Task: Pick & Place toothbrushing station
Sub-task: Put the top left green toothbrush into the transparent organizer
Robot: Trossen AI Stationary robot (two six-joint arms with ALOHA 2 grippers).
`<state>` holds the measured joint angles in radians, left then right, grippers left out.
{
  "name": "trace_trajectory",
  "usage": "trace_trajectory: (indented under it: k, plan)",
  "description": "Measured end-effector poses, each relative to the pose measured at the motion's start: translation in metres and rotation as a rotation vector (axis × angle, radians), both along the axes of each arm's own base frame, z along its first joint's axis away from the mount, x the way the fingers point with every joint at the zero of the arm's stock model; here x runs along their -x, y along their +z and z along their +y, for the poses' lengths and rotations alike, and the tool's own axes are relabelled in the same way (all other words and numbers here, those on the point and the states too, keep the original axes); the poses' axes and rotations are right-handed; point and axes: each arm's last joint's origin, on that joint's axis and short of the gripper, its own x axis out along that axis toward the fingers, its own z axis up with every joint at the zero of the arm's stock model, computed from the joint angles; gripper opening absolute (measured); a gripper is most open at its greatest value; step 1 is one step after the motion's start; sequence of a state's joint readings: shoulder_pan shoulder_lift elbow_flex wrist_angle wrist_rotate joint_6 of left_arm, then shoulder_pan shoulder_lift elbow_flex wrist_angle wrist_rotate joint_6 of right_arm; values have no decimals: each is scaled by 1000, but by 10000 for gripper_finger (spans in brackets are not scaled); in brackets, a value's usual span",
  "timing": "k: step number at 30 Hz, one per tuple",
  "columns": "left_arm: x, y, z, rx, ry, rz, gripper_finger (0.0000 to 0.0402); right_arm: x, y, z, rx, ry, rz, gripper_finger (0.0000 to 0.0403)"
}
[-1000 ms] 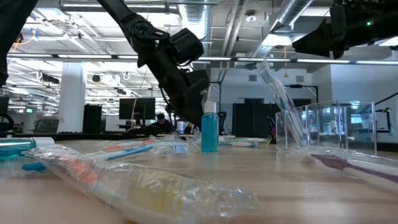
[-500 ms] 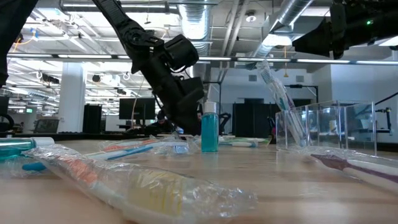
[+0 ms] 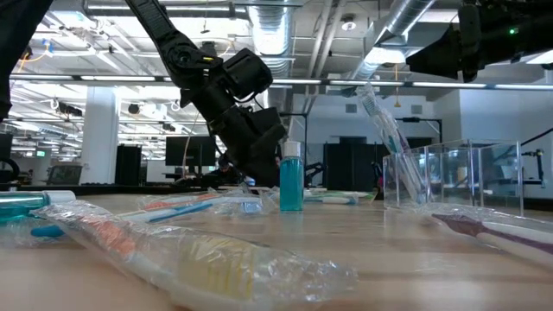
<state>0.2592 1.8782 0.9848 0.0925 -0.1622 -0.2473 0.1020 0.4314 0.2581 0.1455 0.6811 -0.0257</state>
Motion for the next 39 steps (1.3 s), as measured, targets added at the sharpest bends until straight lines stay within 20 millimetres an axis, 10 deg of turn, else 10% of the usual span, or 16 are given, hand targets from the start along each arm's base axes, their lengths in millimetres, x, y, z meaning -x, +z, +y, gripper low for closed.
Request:
trace_trajectory:
  k: [39]
  plan:
    - [-8, -32, -5, 9, 100, 13, 131, 0, 1, 0, -2, 3, -14, 154]
